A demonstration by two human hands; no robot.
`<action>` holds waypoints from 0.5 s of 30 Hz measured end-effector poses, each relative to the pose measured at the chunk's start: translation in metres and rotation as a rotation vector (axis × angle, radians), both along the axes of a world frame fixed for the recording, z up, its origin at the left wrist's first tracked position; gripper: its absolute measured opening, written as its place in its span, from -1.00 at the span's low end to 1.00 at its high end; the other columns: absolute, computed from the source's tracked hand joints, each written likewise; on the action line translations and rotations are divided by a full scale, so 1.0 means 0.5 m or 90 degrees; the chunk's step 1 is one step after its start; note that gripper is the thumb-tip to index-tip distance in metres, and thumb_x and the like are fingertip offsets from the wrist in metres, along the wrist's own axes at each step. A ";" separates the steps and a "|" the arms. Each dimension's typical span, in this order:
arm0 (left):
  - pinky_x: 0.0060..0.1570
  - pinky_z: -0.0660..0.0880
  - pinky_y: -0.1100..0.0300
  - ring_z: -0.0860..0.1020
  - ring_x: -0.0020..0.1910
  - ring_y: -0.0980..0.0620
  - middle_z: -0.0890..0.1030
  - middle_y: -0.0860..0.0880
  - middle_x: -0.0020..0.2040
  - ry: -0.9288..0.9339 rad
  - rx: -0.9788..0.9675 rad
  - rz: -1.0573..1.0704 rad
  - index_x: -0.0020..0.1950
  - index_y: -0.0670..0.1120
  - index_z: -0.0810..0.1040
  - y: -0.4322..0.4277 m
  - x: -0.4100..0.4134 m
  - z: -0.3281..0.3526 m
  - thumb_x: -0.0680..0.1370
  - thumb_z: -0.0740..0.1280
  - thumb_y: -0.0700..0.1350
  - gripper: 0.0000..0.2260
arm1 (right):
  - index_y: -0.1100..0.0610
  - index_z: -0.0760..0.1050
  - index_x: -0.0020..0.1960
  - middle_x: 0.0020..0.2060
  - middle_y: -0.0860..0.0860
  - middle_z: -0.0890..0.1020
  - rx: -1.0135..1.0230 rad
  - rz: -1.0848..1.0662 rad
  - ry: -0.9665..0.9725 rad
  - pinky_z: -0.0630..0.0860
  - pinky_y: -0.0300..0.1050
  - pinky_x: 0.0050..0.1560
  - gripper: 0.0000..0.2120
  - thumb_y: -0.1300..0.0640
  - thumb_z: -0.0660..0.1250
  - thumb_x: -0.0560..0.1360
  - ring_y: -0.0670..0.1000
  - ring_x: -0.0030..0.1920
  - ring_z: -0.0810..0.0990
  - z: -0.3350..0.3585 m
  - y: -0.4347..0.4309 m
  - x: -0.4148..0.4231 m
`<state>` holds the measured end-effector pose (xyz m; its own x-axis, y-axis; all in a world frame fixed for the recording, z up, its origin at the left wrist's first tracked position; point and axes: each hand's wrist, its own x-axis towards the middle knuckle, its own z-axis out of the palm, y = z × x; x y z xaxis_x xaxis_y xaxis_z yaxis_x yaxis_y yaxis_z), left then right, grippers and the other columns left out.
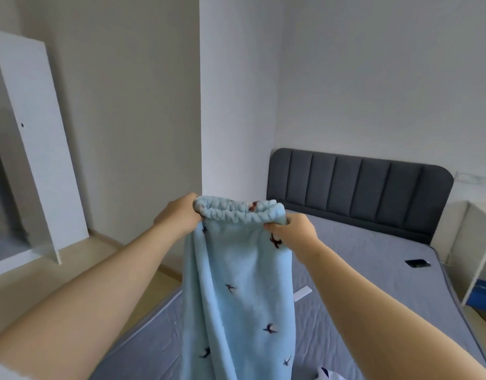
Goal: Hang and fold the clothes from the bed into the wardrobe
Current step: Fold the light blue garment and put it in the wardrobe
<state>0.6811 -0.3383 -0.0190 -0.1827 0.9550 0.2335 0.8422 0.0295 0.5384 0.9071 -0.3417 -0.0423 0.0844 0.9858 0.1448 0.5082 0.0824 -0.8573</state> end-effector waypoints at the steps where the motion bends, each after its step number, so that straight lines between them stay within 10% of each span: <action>1: -0.27 0.50 0.17 0.58 -0.23 -0.09 0.56 -0.09 -0.06 -0.099 0.003 0.016 -0.01 0.02 0.42 0.007 0.000 -0.009 0.51 0.17 -0.14 -0.89 | 0.07 0.46 -0.23 -0.40 -0.07 0.51 0.012 0.002 0.002 0.40 -0.20 -0.31 -0.85 0.05 0.34 0.48 -0.08 -0.39 0.45 -0.002 0.006 -0.012; 6: -0.55 0.54 0.15 0.60 -0.51 -0.04 0.57 -0.11 -0.06 -0.591 -0.055 -0.026 0.16 0.08 0.24 0.053 -0.017 0.010 0.60 0.14 -0.12 -0.82 | 0.02 0.37 -0.12 -0.22 0.03 0.48 0.023 0.052 0.227 0.56 -0.17 -0.50 -0.89 0.05 0.20 0.57 0.08 -0.38 0.54 0.033 0.040 -0.080; 12: -0.14 0.55 0.05 0.61 -0.30 -0.02 0.59 -0.14 0.01 -0.621 0.174 -0.096 0.20 -0.16 0.35 0.193 -0.078 0.117 0.57 0.24 -0.05 -0.73 | 0.01 0.38 -0.05 -0.12 0.01 0.52 0.259 0.032 0.232 0.56 0.08 0.09 -0.97 0.12 0.21 0.56 0.07 -0.01 0.56 0.142 0.146 -0.152; 15: -0.25 0.57 0.20 0.61 -0.27 0.02 0.55 -0.07 0.00 -0.635 0.271 -0.183 -0.01 -0.06 0.35 0.256 -0.115 0.212 0.60 0.22 -0.05 -0.90 | 0.04 0.37 0.01 -0.11 -0.03 0.52 0.361 -0.002 0.208 0.51 0.10 0.14 -0.94 0.15 0.22 0.55 0.02 -0.02 0.53 0.226 0.198 -0.198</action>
<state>0.6235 -0.2101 0.0868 -0.2558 0.8690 0.4235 -0.0258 -0.4440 0.8956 0.8084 -0.2426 0.0709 0.2148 0.7635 0.6091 0.2293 0.5668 -0.7913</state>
